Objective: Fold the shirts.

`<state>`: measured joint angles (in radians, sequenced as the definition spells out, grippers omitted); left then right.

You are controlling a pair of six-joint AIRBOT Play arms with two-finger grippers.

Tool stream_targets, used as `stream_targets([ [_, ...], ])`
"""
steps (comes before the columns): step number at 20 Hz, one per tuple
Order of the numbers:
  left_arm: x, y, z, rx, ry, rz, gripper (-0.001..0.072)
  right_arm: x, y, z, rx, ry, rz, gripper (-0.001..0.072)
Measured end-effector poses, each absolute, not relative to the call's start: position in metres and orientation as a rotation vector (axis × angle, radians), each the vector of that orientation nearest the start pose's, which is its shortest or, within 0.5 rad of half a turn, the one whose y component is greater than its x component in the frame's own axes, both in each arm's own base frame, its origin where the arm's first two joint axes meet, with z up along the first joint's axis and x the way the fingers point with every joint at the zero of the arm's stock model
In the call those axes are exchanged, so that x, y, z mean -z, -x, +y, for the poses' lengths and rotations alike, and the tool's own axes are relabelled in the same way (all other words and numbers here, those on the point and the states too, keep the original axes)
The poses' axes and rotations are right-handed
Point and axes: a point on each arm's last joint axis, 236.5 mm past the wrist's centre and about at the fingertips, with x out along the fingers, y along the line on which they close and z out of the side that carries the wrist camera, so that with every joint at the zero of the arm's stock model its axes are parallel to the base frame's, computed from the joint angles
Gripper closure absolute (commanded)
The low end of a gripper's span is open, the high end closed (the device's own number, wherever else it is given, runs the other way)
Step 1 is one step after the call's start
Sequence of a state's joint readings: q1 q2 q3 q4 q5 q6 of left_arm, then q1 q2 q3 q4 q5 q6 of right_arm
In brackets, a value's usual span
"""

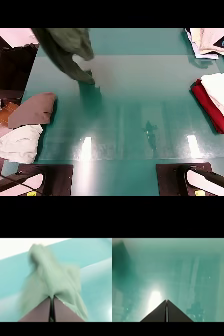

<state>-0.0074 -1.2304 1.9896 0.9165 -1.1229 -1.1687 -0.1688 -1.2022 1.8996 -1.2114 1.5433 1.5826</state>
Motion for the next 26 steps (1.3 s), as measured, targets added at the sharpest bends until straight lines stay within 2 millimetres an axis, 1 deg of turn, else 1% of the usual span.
stream_targets([
  [2,-0.445,-0.371,-0.176,0.788,0.019,0.165,0.0683,-0.295,-0.385,0.024,-0.191,-0.254,0.8,0.0691],
  [3,-0.453,-0.354,-0.195,0.867,0.025,0.143,0.0683,-0.298,-0.387,0.027,-0.204,-0.261,0.789,0.0691],
  [4,-0.457,-0.339,-0.213,0.942,0.027,0.134,0.0683,-0.3,-0.388,0.031,-0.219,-0.27,0.779,0.0691],
  [5,-0.456,-0.329,-0.228,0.998,0.025,0.136,0.0683,-0.303,-0.388,0.034,-0.232,-0.277,0.77,0.0691],
  [7,-0.445,-0.316,-0.257,1.092,0.017,0.171,0.0683,-0.306,-0.39,0.038,-0.248,-0.287,0.757,0.0691],
  [8,-0.435,-0.315,-0.269,1.122,0.01,0.199,0.0683,-0.307,-0.389,0.04,-0.255,-0.29,0.756,0.0692],
  [9,-0.422,-0.316,-0.28,1.14,0.001,0.238,0.0683,-0.307,-0.389,0.041,-0.259,-0.293,0.755,0.0691],
  [10,-0.403,-0.322,-0.289,1.143,-0.008,0.29,0.0683,-0.307,-0.389,0.041,-0.263,-0.294,0.757,0.0692],
  [11,-0.384,-0.331,-0.296,1.136,-0.011,0.343,0.0584,-0.307,-0.388,0.042,-0.267,-0.295,0.761,0.0691],
  [12,-0.362,-0.34,-0.302,1.128,-0.01,0.406,0.0287,-0.306,-0.387,0.043,-0.27,-0.295,0.767,0.0691],
  [13,-0.343,-0.348,-0.306,1.115,-0.007,0.457,0.0166,-0.305,-0.386,0.044,-0.272,-0.295,0.772,0.0691],
  [14,-0.321,-0.357,-0.307,1.091,-0.008,0.518,0.0169,-0.304,-0.385,0.044,-0.273,-0.295,0.777,0.0691],
  [15,-0.303,-0.367,-0.303,1.055,-0.011,0.567,0.0169,-0.304,-0.384,0.045,-0.276,-0.295,0.782,0.0691],
  [16,-0.289,-0.377,-0.295,1.012,-0.013,0.609,0.0169,-0.303,-0.383,0.045,-0.277,-0.294,0.786,0.0691],
  [18,-0.266,-0.393,-0.269,0.929,-0.012,0.69,0.0169,-0.302,-0.382,0.045,-0.279,-0.293,0.793,0.0691],
  [20,-0.244,-0.402,-0.237,0.847,0.01,0.784,0.0169,-0.301,-0.382,0.045,-0.279,-0.293,0.796,0.0691],
  [22,-0.212,-0.399,-0.212,0.791,0.041,0.903,0.0169,-0.301,-0.381,0.045,-0.28,-0.292,0.798,0.0691],
  [23,-0.189,-0.392,-0.202,0.77,0.06,0.973,0.0169,-0.301,-0.381,0.045,-0.28,-0.292,0.798,0.0691],
  [24,-0.165,-0.383,-0.195,0.754,0.08,1.047,0.0169,-0.301,-0.381,0.045,-0.28,-0.292,0.798,0.0691],
  [26,-0.114,-0.359,-0.186,0.728,0.13,1.183,0.0169,-0.301,-0.381,0.045,-0.28,-0.292,0.798,0.0691],
])
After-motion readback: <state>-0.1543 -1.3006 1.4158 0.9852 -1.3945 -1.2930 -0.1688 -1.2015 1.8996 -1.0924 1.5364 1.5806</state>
